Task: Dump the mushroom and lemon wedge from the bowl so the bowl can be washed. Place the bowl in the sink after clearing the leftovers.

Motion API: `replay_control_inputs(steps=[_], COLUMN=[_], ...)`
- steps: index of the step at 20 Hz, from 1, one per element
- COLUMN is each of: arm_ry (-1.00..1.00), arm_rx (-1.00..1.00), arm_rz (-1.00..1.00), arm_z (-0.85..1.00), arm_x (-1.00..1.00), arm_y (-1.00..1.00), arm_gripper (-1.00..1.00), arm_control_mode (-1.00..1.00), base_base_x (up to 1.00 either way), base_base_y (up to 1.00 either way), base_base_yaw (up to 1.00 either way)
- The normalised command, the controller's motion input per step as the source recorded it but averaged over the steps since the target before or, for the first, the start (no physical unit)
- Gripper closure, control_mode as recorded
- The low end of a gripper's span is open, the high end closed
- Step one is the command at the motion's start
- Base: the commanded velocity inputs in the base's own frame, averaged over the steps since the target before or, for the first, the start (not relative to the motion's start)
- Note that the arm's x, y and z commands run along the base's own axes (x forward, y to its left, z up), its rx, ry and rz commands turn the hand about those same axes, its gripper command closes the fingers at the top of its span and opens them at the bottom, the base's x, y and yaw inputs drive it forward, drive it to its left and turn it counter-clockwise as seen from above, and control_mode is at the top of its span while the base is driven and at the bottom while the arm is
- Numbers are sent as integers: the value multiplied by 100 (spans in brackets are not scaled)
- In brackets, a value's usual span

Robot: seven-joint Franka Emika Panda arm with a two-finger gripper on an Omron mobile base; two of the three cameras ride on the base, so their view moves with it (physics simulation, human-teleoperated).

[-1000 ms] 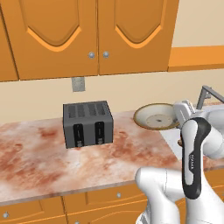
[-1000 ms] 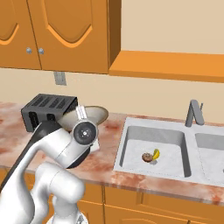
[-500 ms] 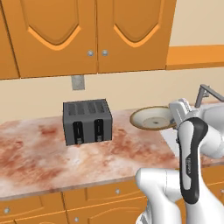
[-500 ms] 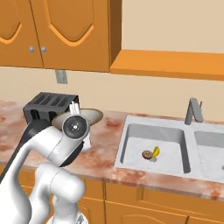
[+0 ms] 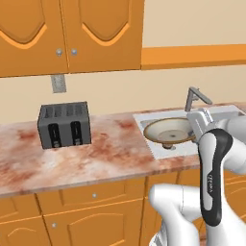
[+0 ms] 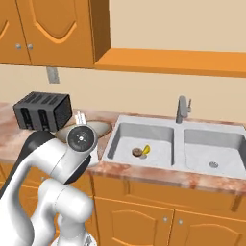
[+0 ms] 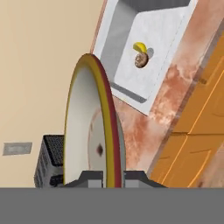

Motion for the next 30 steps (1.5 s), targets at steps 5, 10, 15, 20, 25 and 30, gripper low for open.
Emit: replay_control_inputs(steps=[5,10,15,20,25,30], arm_ry=[0,0,0,0,0,0], arm_rx=[0,0,0,0,0,0], arm_rz=[0,0,0,0,0,0], arm_z=[0,0,0,0,0,0], arm_x=[0,0,0,0,0,0], arm_y=[0,0,0,0,0,0], arm_gripper=[100,100,100,100,100,100], arm_control_mode=[100,100,100,100,100,100], base_base_x=[5,2,17,32,43,34], base_base_y=[-100,-100,-97,-57,-30,-34], base_base_yaw=[-2,0,0,0,0,1])
